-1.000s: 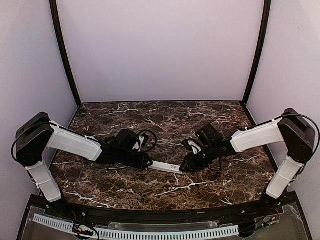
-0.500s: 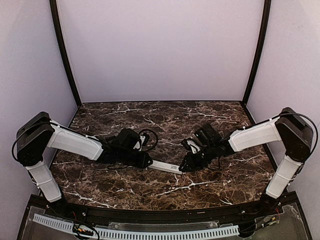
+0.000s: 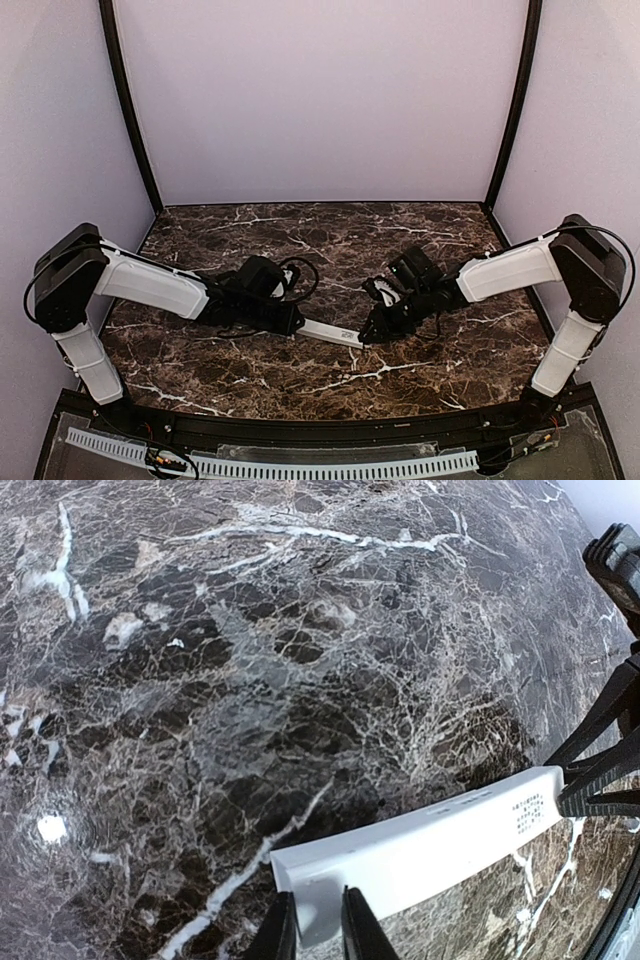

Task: Load the batteries into the remote control
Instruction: Press the battery cover into the battery compartment.

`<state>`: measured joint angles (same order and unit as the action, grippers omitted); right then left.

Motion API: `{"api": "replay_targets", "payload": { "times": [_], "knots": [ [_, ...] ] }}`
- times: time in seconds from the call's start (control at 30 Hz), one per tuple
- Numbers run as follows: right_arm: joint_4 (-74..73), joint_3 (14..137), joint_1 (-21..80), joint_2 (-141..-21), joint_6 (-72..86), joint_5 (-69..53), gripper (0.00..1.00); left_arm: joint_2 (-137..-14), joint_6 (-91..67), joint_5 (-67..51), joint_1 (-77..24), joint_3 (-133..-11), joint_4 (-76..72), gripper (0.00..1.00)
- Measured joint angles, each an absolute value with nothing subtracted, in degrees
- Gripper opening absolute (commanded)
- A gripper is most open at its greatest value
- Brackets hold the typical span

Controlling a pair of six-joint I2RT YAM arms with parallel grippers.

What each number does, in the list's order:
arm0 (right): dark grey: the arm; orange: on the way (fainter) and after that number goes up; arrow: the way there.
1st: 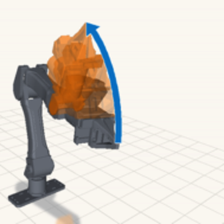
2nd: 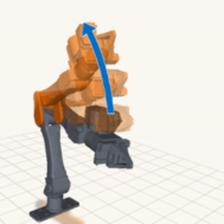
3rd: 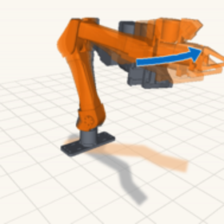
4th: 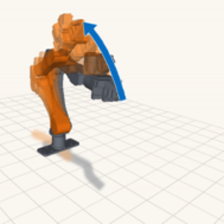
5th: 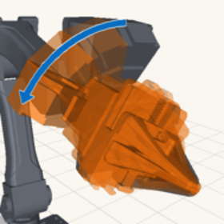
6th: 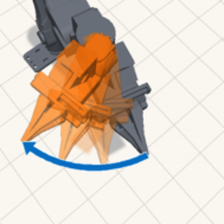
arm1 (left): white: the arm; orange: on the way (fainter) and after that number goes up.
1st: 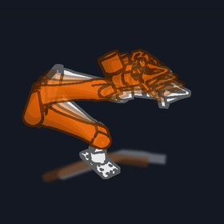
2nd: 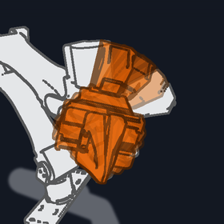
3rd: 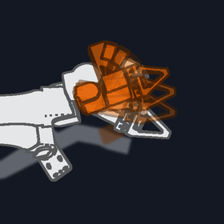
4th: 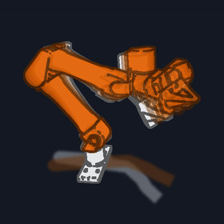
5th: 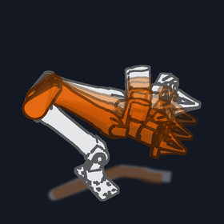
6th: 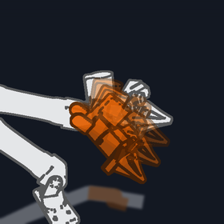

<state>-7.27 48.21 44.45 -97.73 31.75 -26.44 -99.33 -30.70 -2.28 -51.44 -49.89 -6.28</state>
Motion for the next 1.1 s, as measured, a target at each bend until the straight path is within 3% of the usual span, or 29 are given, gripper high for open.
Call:
{"api": "replay_targets", "payload": {
  "times": [0.53, 1.1],
  "knots": [
    [-8.23, 48.53, 44.16, -98.04, 32.01, -27.27, 0.24, -101.47, -31.53, 0.05, -51.83, -52.31, -5.74, 0.14],
    [-8.60, 49.52, 44.03, -98.70, 30.68, -26.50, 0.25, -101.23, -31.29, 1.58, -52.95, -53.23, -2.66, 0.31]
  ]
}}
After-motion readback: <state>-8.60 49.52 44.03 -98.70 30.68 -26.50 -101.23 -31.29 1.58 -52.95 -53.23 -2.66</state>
